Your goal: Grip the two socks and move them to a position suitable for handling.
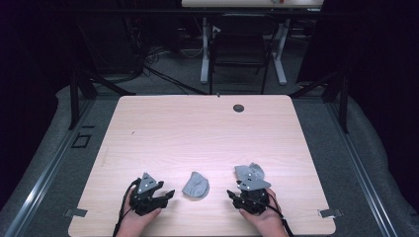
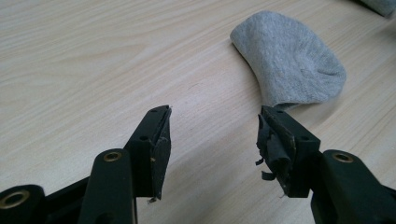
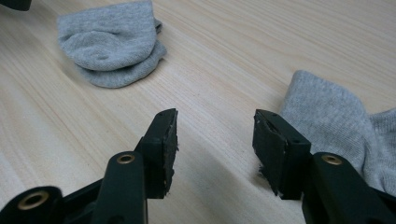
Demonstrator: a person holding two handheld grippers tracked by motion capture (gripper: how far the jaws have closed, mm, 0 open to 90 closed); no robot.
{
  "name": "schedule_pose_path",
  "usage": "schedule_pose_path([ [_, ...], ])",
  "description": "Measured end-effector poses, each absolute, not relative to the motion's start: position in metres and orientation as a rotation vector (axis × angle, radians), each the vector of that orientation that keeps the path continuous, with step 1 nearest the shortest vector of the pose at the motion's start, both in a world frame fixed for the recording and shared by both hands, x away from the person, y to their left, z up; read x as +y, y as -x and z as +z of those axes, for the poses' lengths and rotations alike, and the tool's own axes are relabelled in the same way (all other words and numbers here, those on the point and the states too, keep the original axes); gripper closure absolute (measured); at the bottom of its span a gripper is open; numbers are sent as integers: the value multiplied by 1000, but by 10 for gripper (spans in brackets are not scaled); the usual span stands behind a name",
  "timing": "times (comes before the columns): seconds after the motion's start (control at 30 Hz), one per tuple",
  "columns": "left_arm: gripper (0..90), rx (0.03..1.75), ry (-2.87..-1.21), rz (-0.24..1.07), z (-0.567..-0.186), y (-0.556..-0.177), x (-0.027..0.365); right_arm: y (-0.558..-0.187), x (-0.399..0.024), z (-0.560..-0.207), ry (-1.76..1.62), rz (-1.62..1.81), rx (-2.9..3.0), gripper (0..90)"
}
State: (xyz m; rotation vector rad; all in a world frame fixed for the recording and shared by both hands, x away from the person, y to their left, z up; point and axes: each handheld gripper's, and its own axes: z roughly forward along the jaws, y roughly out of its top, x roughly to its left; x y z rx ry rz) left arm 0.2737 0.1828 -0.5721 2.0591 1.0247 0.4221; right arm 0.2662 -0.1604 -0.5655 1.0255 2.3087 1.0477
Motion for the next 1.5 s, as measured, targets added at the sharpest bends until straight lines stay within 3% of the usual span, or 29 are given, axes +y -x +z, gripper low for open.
schedule_pose_path([
  [0.33,470,1020,-2079,454,-574,-272,178,-269,-165,-565,-1066,1084,2306,520],
  [0.53,476,1017,-2076,447,-574,-272,175,-269,-168,-562,-1060,1096,2311,578],
  [0.8,550,1011,-2070,436,-574,-277,168,-270,-168,-563,-1058,1089,2317,599],
  [1.2,464,986,-2050,449,-569,-285,159,-267,-164,-563,-1018,1124,2287,539],
  [1.4,473,985,-2021,421,-566,-290,154,-266,-164,-561,-998,1130,2284,510],
  [1.5,540,977,-2015,426,-564,-293,149,-266,-164,-562,-1024,1128,2282,506],
])
